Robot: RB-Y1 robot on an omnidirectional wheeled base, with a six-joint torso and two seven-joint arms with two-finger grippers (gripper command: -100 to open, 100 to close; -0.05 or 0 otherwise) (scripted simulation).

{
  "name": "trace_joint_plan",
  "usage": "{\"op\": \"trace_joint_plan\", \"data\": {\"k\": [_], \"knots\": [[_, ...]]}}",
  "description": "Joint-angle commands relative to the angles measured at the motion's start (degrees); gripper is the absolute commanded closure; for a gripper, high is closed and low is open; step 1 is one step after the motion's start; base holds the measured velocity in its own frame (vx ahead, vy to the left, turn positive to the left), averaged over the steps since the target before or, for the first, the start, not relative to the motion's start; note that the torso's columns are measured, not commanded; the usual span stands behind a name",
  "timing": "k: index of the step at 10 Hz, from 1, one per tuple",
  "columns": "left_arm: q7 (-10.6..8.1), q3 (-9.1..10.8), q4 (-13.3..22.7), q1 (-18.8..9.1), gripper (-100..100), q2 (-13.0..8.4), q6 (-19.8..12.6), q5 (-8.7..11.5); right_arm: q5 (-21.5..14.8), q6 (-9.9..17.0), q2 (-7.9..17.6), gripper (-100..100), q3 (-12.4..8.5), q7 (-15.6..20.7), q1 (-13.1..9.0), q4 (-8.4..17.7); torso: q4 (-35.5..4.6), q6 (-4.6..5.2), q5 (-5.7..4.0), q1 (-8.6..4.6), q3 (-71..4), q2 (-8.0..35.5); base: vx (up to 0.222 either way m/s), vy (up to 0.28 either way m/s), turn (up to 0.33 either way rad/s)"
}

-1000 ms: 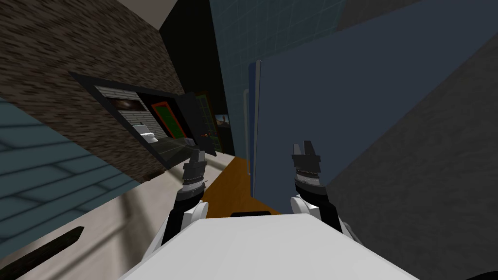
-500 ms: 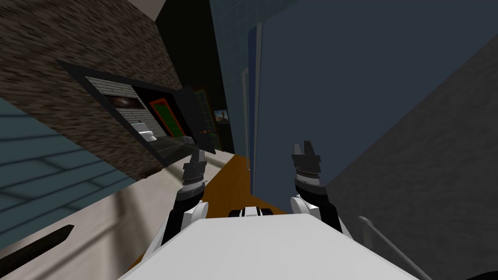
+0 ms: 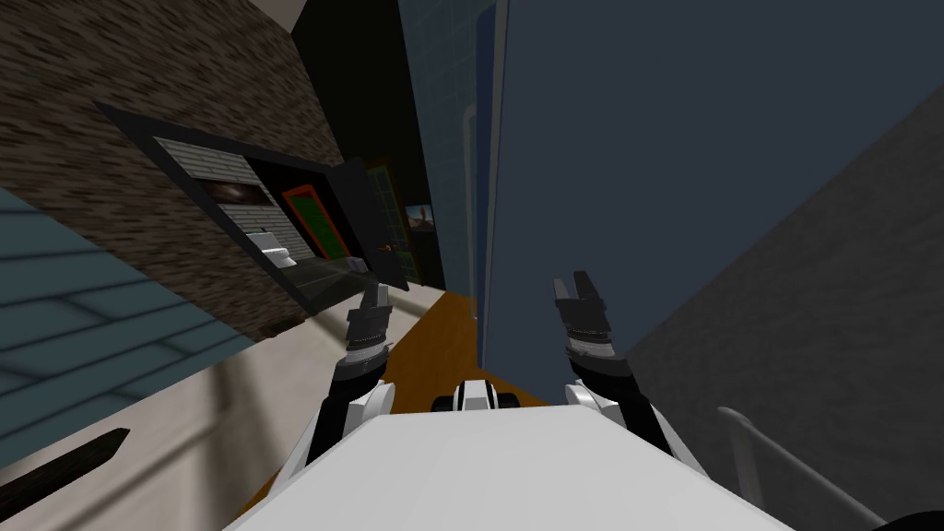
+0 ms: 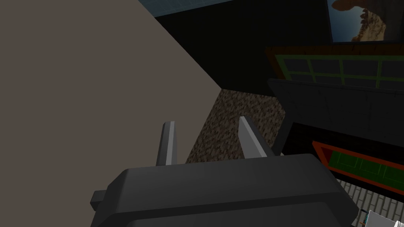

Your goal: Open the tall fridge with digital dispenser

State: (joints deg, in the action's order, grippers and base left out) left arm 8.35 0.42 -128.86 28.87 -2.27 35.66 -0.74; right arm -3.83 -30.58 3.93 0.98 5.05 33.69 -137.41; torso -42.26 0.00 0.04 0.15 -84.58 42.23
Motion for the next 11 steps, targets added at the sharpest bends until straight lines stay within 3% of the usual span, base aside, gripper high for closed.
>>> {"op": "trace_joint_plan", "data": {"k": [1,3,4,6,7,8,9,11], "knots": [[0.0,0.0,0.0,0.0,0,0.0,0.0,0.0,-3.33,1.73,3.13,-100,-2.71,-2.13,3.83,-0.69,-0.01,0.0,-0.02,-0.08,-0.03,-0.02,0.046,0.104,-0.001],[0.0,0.0,0.0,0.0,0,0.0,0.0,0.0,-6.52,3.44,4.8,-100,-5.8,-4.32,7.31,-1.14,-0.02,0.0,-0.03,-0.09,0.0,0.03,0.057,0.136,0.001],[0.0,0.0,0.0,0.0,0,0.0,0.0,0.0,-6.52,3.44,4.8,-100,-5.8,-4.32,7.63,-1.14,-0.02,0.0,-0.02,-0.06,-0.01,0.01,0.043,0.101,-0.003],[0.0,0.0,0.0,0.0,0,0.0,0.0,0.0,-10.1,5.51,5.93,-100,-9.45,-6.82,11.25,-1.56,-0.05,0.0,-0.08,-0.25,0.05,0.1,0.046,0.11,0.012],[0.0,0.0,0.0,0.0,0,0.0,0.0,0.0,-10.28,5.51,5.93,-100,-9.45,-6.82,12.12,-1.56,-0.03,0.0,-0.04,-0.12,0.01,0.03,0.048,0.101,0.001],[0.0,0.0,0.0,0.0,0,0.0,0.0,0.0,-12.33,6.66,6.33,-100,-11.46,-8.16,14.05,-1.76,-0.03,0.0,-0.04,-0.17,0.01,0.05,0.066,0.099,0.014],[0.0,0.0,0.0,0.0,0,0.0,0.0,0.0,-12.33,6.66,6.33,-100,-11.46,-8.16,14.58,-1.76,-0.02,0.0,-0.05,-0.17,-0.02,-0.01,0.056,0.078,0.005],[0.0,0.0,0.0,0.0,0,0.0,0.0,0.0,-16.32,9.17,6.85,-100,-15.24,-10.93,18.71,-2.08,-0.03,0.0,-0.05,-0.14,0.01,0.04,0.071,0.124,0.028]]}}
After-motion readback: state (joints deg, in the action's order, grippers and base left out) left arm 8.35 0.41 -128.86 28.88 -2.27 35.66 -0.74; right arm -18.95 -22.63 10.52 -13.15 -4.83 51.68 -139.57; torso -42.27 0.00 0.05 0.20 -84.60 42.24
